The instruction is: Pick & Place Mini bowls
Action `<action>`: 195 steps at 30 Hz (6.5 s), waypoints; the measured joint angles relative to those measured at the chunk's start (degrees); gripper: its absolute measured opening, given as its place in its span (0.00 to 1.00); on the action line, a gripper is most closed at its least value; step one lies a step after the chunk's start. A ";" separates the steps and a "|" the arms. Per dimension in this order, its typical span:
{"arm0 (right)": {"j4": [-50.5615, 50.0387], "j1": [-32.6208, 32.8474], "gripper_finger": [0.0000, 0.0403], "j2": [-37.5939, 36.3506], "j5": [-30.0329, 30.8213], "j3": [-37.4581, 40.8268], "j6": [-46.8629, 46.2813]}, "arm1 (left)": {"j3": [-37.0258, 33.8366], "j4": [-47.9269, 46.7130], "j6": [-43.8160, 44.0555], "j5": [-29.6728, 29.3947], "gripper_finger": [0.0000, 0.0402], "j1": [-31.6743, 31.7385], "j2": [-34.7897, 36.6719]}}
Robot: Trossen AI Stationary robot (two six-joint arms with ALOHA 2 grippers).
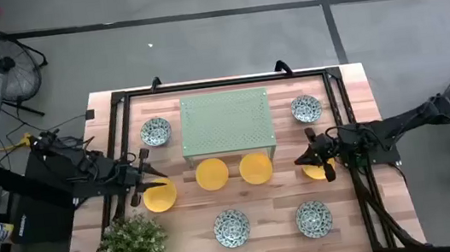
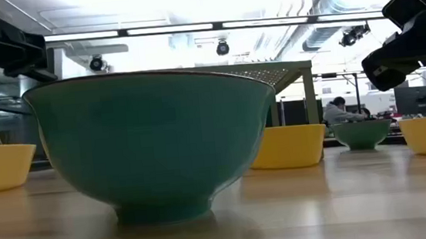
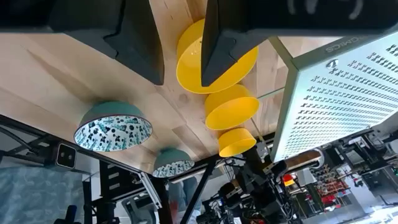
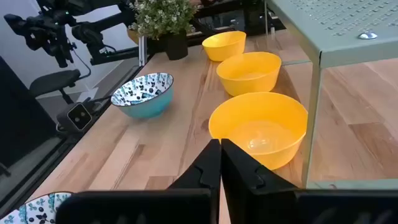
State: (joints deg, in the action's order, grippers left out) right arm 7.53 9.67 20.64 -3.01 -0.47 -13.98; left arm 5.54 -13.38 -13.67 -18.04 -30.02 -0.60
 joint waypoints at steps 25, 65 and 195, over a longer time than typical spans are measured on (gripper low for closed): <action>0.00 0.00 0.00 0.00 0.00 0.00 0.00 | 0.02 0.00 -0.02 -0.02 0.26 0.02 0.00; 0.00 -0.02 0.00 0.02 0.00 0.00 -0.04 | 0.00 0.00 0.00 0.00 0.26 0.02 -0.02; -70.67 -62.55 0.51 54.16 6.15 -50.16 -18.01 | 0.02 0.00 0.00 -0.01 0.26 0.01 -0.02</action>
State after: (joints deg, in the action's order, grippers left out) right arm -63.14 -52.88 74.80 3.15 -50.63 -31.99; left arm 5.56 -13.38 -13.68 -18.05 -30.01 -0.62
